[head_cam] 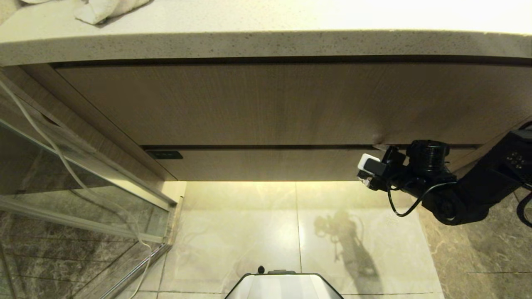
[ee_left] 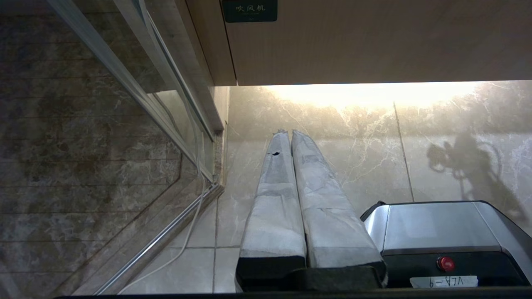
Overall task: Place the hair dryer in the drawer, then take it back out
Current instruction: Pull open the drawer
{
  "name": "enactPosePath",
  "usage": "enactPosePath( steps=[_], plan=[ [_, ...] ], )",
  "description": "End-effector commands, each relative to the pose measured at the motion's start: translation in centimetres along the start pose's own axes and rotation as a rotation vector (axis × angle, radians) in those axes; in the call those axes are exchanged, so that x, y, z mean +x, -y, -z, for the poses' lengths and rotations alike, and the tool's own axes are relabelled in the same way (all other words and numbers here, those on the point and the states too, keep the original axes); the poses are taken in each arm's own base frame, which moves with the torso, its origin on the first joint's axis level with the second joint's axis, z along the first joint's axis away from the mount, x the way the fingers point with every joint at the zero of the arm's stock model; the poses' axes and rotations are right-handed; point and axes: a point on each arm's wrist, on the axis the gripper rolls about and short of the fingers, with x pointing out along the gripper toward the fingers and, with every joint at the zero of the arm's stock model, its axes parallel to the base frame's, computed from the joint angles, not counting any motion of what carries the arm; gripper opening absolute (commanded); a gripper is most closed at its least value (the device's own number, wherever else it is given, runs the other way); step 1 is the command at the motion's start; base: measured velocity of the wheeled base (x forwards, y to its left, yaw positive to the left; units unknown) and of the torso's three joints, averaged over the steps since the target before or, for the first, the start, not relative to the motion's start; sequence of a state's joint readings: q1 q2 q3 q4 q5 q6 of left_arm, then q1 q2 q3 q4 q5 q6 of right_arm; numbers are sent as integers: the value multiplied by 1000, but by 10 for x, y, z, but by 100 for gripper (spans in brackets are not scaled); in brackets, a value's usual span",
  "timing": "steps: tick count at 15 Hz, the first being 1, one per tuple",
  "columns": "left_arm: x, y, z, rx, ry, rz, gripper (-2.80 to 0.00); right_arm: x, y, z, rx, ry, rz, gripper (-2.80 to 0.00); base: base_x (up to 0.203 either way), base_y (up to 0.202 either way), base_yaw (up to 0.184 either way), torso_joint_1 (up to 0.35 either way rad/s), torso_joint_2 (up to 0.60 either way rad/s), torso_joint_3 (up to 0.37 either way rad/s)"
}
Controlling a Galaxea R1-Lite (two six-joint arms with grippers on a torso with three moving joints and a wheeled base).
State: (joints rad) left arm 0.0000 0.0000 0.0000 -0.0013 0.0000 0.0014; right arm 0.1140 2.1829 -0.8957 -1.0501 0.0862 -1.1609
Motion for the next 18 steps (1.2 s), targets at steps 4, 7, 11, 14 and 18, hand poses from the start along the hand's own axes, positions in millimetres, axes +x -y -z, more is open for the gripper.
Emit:
enactPosePath(
  steps=[4,7,11,14,18],
  plan=[
    [0,0,0,0,2,0,-280,1,-6,-7,-14,63,-17,0,0,0,0,0,0,0],
    [0,0,0,0,2,0,-280,2,-7,-7,-8,82,-16,0,0,0,0,0,0,0],
    [0,0,0,0,0,0,-280,0,-6,-9,-19,198,-46,0,0,0,0,0,0,0],
    [0,0,0,0,2,0,-280,1,-6,-8,-23,243,-49,0,0,0,0,0,0,0],
    [0,0,0,0,1,0,-280,7,-8,-6,-28,250,-31,0,0,0,0,0,0,0]
  ],
)
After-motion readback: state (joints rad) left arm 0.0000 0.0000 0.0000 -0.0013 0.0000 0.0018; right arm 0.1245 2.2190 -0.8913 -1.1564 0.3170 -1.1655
